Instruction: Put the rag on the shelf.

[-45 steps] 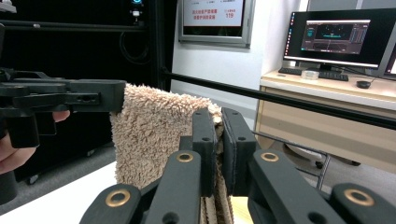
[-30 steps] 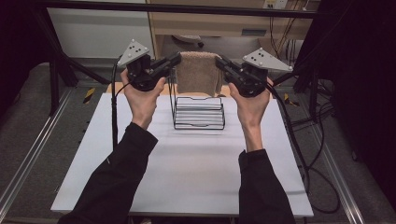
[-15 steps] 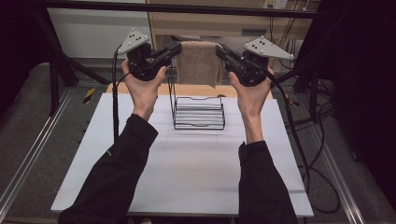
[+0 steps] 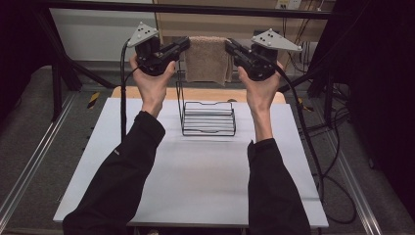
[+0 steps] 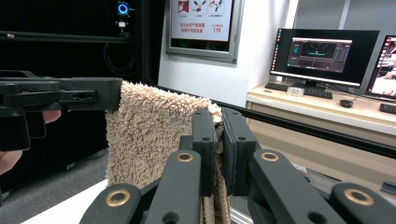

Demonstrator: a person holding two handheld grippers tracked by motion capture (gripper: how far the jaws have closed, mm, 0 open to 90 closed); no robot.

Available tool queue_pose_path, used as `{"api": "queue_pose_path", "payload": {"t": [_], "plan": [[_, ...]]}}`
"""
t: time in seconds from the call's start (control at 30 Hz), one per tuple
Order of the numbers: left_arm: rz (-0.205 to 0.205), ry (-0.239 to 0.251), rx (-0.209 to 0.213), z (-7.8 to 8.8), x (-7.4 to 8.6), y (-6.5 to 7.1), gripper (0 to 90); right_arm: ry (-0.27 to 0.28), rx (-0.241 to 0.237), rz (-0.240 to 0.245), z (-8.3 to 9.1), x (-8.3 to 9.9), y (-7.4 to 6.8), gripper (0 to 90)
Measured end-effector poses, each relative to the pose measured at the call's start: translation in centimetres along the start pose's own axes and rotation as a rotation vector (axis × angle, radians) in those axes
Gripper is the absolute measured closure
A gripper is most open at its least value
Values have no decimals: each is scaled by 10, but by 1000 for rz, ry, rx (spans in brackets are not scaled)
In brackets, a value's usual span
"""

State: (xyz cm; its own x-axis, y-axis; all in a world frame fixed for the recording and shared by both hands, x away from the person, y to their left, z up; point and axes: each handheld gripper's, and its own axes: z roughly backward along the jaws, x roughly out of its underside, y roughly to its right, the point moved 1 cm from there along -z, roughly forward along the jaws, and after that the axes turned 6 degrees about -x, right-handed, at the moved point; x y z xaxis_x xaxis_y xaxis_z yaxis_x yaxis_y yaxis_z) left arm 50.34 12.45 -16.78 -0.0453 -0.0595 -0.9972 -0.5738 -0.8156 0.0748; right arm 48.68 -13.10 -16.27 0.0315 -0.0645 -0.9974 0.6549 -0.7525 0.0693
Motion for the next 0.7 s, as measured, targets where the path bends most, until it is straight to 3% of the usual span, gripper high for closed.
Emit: {"api": "queue_pose_path", "payload": {"t": [0.17,0.5,0.7], "plan": [[-20,-8,-11,-7,0,-2,861,-10,5,-5,-6,0,8,849],[8,-12,-9,-17,8,-11,861,-25,6,-7,-17,5,15,849],[3,-26,-12,-20,16,-14,861,-42,6,-7,-22,11,18,849]]}}
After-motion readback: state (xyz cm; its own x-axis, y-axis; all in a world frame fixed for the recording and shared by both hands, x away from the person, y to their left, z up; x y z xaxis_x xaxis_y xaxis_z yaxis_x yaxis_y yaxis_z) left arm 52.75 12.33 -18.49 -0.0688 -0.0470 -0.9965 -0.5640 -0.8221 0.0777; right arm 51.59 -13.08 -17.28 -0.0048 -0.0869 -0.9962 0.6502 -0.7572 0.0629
